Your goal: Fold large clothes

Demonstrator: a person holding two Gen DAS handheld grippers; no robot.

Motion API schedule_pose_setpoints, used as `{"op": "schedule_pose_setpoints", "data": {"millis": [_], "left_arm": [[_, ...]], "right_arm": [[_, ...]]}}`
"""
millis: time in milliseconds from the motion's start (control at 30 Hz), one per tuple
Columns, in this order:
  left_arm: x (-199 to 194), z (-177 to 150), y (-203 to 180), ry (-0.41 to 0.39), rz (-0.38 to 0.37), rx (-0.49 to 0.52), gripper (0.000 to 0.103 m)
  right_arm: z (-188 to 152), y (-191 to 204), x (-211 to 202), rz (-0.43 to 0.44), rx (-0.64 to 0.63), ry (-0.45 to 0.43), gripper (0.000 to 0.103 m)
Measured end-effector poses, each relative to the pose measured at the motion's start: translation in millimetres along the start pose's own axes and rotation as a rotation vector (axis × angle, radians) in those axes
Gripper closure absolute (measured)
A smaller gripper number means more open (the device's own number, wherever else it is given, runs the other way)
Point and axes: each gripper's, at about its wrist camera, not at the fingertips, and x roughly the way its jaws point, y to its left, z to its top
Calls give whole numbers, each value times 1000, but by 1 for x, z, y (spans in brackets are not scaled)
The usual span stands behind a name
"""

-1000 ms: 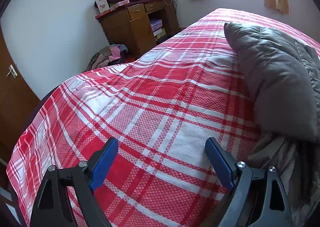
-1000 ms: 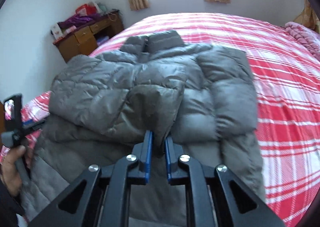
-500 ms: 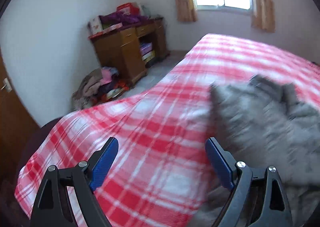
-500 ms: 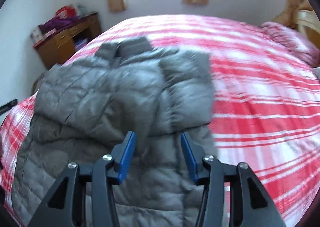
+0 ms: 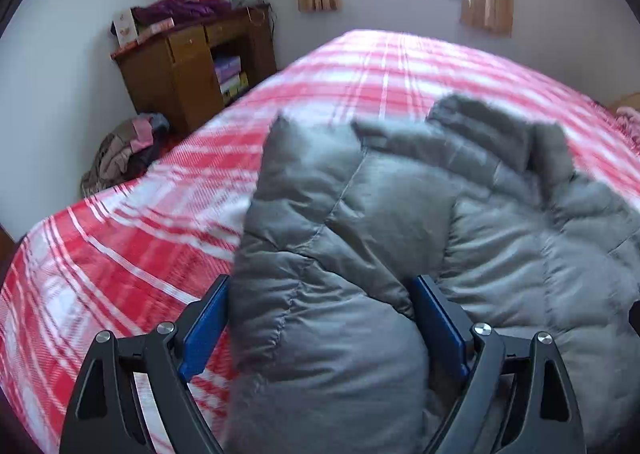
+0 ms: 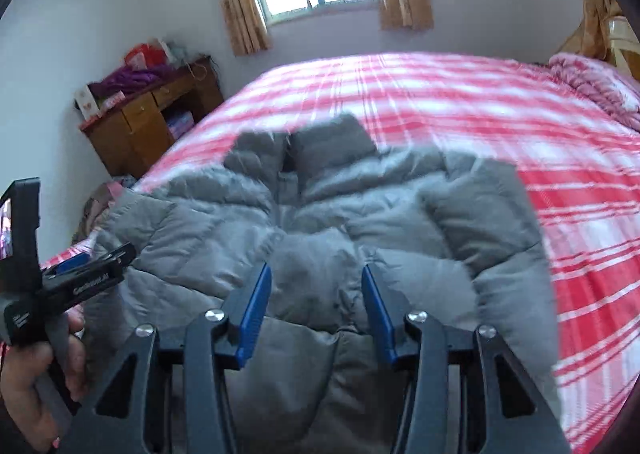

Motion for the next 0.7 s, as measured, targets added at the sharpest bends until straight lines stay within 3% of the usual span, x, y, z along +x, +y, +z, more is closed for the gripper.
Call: {"op": "schedule_pose_setpoints", "data": {"millis": [200,700], "left_arm": [[22,-10,5,52,-41,-45,1],[23,-11,-9,59,11,-5,1]], "right_arm": [[-23,-7,26,-9,-39,25,52],[-27,-5,38,-53,-56,85,52]]}}
